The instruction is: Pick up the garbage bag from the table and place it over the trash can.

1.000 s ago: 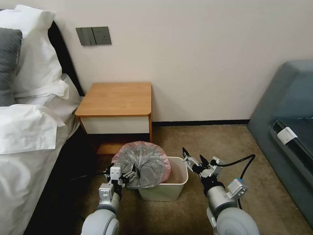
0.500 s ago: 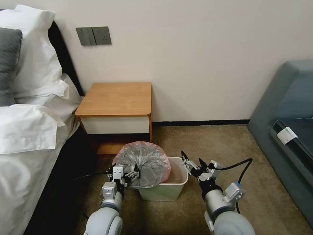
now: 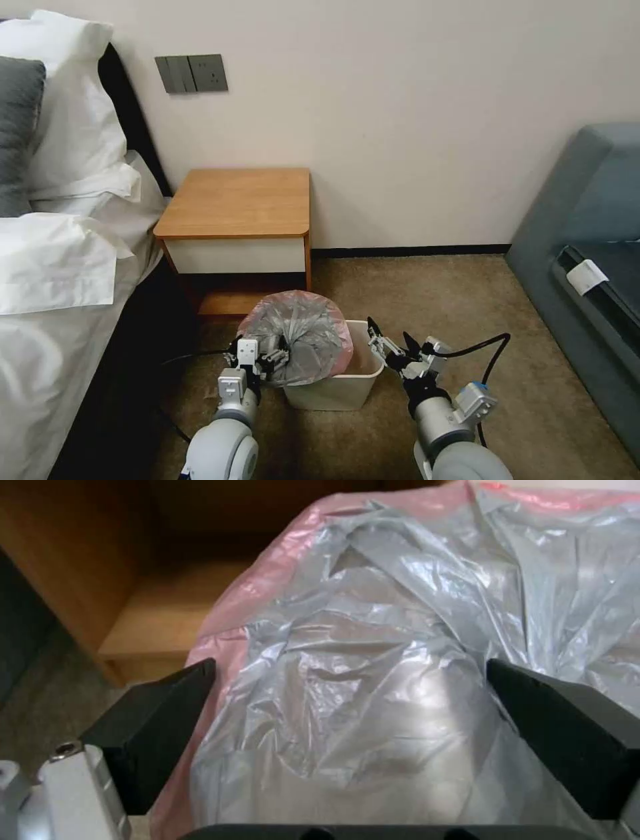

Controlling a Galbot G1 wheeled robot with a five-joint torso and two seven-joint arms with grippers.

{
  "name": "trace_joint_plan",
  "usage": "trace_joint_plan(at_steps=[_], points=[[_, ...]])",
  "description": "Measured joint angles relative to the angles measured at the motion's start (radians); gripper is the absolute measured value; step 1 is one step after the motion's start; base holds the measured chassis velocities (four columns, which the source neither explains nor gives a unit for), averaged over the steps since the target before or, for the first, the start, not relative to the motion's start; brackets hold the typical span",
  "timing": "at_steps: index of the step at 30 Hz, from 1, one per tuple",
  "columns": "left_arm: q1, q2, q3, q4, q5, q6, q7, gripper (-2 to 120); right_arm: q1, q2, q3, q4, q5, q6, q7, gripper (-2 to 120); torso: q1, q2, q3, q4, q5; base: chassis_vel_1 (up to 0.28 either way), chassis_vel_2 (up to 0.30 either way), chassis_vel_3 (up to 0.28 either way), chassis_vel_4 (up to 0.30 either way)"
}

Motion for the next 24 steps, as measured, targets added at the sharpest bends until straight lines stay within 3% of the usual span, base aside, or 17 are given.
trace_joint_plan(at_steps=[17,24], points=[[-0.022,-0.003,0.027,0.018,-0.008,0.042,-0.024,95,-0.002,0.002,0.004,-0.003,-0.004,0.012,0.018,100,0.000,0.000,0.000,0.0000,0.0000,0.000,0.000,0.000,0.000],[-0.059,0.010,0.046,0.025,-0.094,0.086,-0.059,95,-0.004,0.008,0.005,-0.012,-0.007,0.018,0.020,100,0.000,0.000,0.000,0.0000,0.0001,0.000,0.000,0.000,0.000]])
